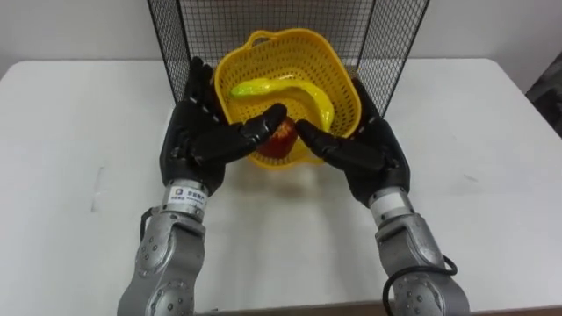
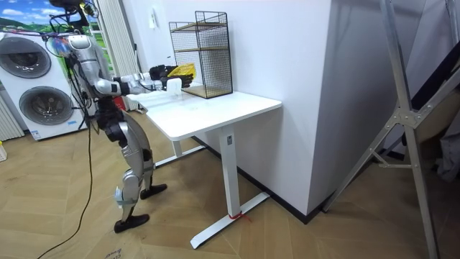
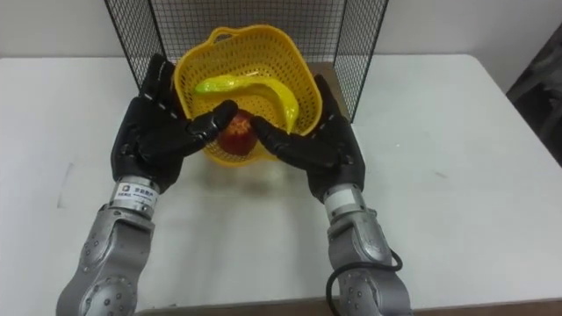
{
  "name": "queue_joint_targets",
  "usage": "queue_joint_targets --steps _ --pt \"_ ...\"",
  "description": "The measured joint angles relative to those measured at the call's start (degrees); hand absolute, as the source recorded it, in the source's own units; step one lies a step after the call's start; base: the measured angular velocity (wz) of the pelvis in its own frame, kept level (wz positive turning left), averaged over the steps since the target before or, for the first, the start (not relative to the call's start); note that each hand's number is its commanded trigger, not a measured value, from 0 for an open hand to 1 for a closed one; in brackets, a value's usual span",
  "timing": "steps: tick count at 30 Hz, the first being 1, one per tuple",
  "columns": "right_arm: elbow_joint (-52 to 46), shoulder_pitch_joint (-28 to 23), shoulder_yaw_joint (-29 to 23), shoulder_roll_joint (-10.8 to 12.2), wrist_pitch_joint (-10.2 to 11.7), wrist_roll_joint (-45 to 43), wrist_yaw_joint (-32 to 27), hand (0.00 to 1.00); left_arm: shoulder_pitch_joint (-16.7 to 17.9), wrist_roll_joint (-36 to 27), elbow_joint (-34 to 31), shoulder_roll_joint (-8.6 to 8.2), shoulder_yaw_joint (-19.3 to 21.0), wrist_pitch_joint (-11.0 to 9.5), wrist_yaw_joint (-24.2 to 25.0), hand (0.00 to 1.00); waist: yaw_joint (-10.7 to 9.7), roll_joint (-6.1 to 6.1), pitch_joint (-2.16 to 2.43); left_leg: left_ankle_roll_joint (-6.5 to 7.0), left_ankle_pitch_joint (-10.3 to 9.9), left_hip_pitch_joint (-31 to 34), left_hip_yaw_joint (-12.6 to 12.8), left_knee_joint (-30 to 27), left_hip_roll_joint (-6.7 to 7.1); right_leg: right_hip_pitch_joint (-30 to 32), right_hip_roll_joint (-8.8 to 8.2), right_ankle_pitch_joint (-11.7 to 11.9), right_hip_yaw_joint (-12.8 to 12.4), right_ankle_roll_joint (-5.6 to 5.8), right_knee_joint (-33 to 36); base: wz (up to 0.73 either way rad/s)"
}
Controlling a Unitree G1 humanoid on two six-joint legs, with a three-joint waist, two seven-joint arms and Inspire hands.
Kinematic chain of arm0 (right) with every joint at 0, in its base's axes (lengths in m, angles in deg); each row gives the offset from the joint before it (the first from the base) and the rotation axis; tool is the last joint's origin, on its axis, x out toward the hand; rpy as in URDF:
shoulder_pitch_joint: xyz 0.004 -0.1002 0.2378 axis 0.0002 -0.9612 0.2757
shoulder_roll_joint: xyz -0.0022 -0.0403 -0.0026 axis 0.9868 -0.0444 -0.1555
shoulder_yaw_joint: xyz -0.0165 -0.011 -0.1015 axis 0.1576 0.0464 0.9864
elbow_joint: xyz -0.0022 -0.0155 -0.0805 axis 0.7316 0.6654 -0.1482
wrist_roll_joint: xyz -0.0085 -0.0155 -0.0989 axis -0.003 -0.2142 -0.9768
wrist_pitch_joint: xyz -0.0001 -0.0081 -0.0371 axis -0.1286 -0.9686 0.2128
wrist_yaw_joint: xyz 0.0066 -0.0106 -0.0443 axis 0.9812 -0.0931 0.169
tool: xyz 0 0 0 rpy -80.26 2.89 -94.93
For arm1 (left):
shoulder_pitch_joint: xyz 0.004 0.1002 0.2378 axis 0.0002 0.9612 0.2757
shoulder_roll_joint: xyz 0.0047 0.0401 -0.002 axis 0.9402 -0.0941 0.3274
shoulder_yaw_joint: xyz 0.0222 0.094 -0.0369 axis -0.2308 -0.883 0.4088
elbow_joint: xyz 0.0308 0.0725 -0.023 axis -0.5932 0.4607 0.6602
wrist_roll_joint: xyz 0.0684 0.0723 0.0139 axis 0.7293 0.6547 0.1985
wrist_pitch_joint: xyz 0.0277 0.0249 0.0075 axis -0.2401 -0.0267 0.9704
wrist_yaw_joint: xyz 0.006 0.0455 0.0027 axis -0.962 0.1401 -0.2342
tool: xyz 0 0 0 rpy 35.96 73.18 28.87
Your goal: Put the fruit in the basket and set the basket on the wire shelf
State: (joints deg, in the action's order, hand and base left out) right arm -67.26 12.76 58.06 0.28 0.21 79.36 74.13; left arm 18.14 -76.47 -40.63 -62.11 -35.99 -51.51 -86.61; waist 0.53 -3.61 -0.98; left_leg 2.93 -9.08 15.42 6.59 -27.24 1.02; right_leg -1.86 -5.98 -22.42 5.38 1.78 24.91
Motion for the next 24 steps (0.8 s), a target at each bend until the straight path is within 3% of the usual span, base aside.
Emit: queue_joint_targets --steps 5,11,15,17,19,20,21,22,24 --pt "-3.31 0.61 0.09 -0.51 0.16 0.05 -1.47 0.0 -0.02 -0.05 -0.02 0.1 -0.01 -0.11 0.01 0.0 0.47 -0.11 0.0 0.96 -0.85 -0.74 1.3 0.3 1.18 -0.72 -2.02 -0.33 1.03 0.71 -0.16 -0.01" --pt "-3.34 1.11 0.08 -0.55 0.78 -1.92 -1.97 0.0 -0.12 -0.08 0.0 -0.08 -0.38 -0.12 -0.04 0.0 -0.2 -0.31 0.01 2.64 -2.27 -0.98 1.3 -0.31 3.52 -1.29 -4.16 -1.07 2.46 2.2 1.16 0.09" --pt "-3.38 1.11 0.05 -0.64 0.87 -1.53 -2.17 0.0 -0.11 -0.56 0.08 -0.23 -0.67 -0.05 -0.05 0.0 -1.16 0.03 -0.03 4.55 -4.46 -1.61 1.19 -1.77 5.1 0.93 -6.42 -1.13 2.54 2.74 10.56 0.09" --pt "-3.38 1.11 0.05 -0.52 1.24 -1.57 -2.69 0.0 -0.11 -0.61 0.07 -0.09 -1.18 0.01 -0.09 0.0 -1.53 0.08 -0.06 5.44 -5.18 -2.74 1.32 -2.07 6.09 2.65 -8.0 -0.06 2.28 3.96 16.25 0.09" --pt "-3.34 1.01 0.05 -0.8 1.42 -1.64 -3.33 0.0 -0.1 -0.64 0.15 0.21 -2.08 -0.11 -0.44 0.0 -2.13 0.32 -0.42 6.63 -5.93 -5.07 1.43 -1.87 7.34 5.35 -9.96 3.66 1.23 3.58 24.42 0.02" --pt "-3.32 0.93 0.05 -0.85 1.49 -1.66 -3.33 0.0 -0.08 -0.67 0.18 0.2 -2.2 -0.11 -0.45 0.0 -2.14 0.53 -0.58 6.84 -6.08 -5.63 1.5 -1.77 7.44 5.92 -10.11 4.86 0.87 3.39 26.05 -0.08" --pt "-3.23 0.88 -0.07 -0.86 1.69 -1.8 -3.34 0.0 -0.09 -0.79 0.16 0.22 -2.31 -0.11 -0.44 0.0 -2.19 0.98 -0.71 7.17 -6.3 -6.53 1.75 -1.33 7.45 7.23 -10.07 7.49 -0.16 2.82 28.58 -0.16" --pt "-3.24 0.87 -0.09 -0.86 1.71 -1.91 -3.34 0.0 -0.11 -1.01 0.14 0.21 -2.34 -0.11 -0.43 0.0 -2.32 1.12 -0.65 7.43 -6.45 -6.89 1.85 -0.92 7.45 8.25 -10.1 9.03 -0.63 3.0 29.79 -0.18" --pt "-3.24 0.85 -0.11 -0.86 1.72 -2.55 -3.33 0.0 -0.17 -0.99 0.14 0.21 -2.33 -0.14 -0.43 0.0 -2.55 1.12 -0.62 7.6 -6.42 -7.12 1.85 -0.13 7.35 9.1 -9.9 9.01 -0.72 3.06 29.47 -0.17"
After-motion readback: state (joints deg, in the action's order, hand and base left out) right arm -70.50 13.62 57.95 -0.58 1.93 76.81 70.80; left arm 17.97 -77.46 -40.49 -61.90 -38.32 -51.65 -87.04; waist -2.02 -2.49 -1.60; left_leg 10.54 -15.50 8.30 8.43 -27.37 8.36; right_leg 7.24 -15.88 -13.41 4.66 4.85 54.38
